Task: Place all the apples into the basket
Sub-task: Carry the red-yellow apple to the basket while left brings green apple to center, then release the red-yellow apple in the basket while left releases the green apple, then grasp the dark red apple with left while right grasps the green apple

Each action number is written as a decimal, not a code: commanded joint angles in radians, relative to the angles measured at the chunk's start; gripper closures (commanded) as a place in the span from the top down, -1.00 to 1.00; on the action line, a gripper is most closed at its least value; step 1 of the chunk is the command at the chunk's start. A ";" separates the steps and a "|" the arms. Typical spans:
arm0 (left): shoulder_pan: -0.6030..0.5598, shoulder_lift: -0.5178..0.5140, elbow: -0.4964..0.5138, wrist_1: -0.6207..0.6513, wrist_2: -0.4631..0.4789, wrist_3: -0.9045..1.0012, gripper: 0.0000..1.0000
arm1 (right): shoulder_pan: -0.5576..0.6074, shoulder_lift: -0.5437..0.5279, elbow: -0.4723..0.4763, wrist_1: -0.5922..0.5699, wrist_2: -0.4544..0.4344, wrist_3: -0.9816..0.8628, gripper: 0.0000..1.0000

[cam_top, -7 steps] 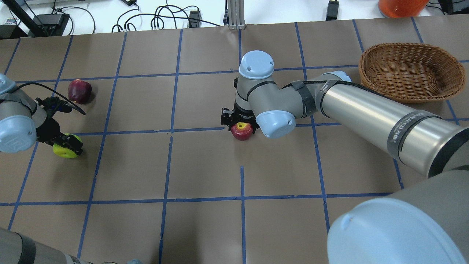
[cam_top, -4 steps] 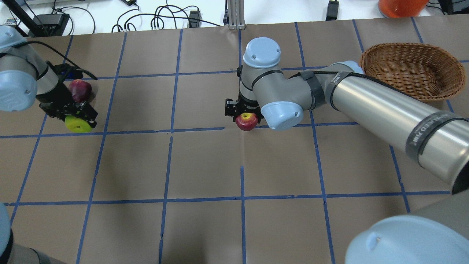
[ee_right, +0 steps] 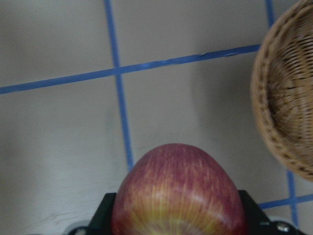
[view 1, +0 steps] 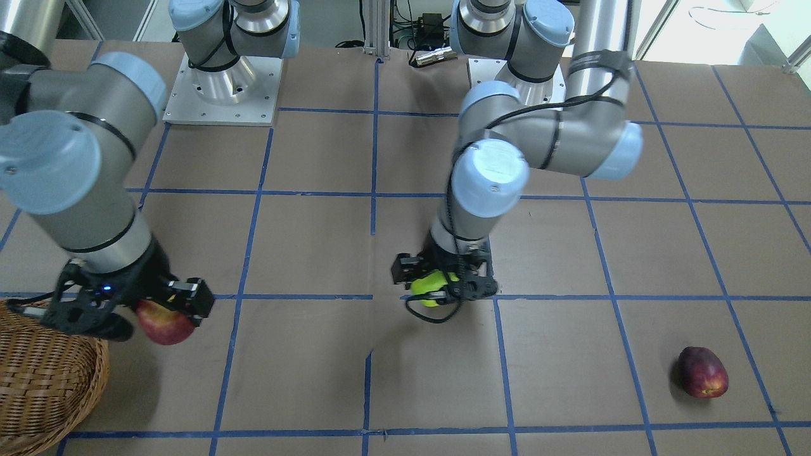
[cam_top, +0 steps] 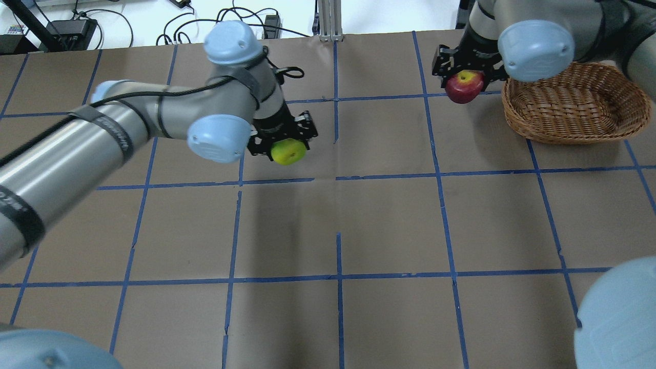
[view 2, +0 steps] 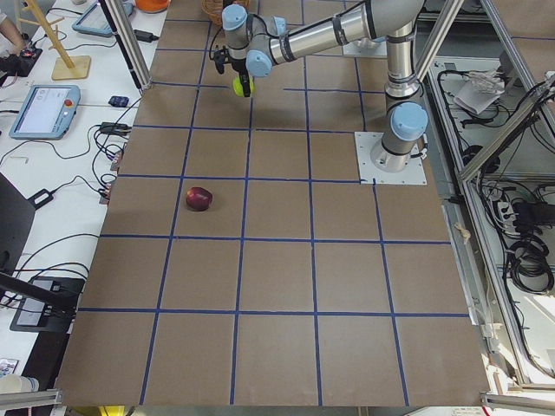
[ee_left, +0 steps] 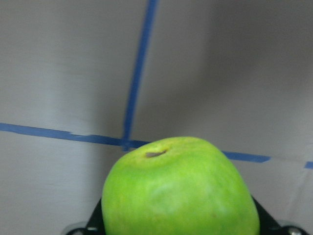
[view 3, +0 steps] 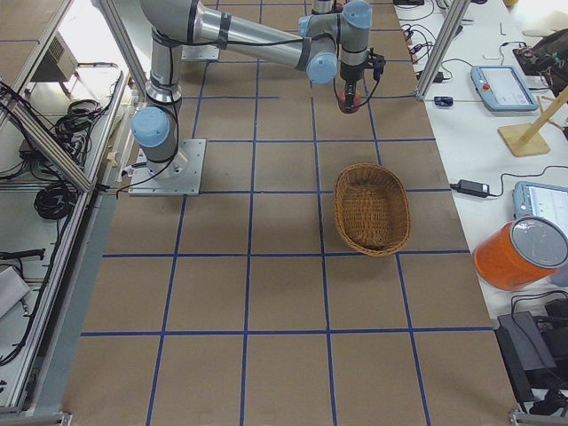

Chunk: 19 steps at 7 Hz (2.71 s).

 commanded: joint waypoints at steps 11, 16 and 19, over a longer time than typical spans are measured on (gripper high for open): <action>0.461 -0.028 0.370 -0.415 0.075 0.765 1.00 | -0.441 0.338 -0.138 -0.224 -0.086 -0.479 0.99; 0.701 -0.248 0.358 -0.117 0.140 1.419 1.00 | -0.223 0.113 -0.140 0.117 -0.026 -0.439 1.00; 0.703 -0.317 0.358 -0.088 0.157 1.421 1.00 | 0.127 0.063 -0.128 0.198 0.021 -0.359 1.00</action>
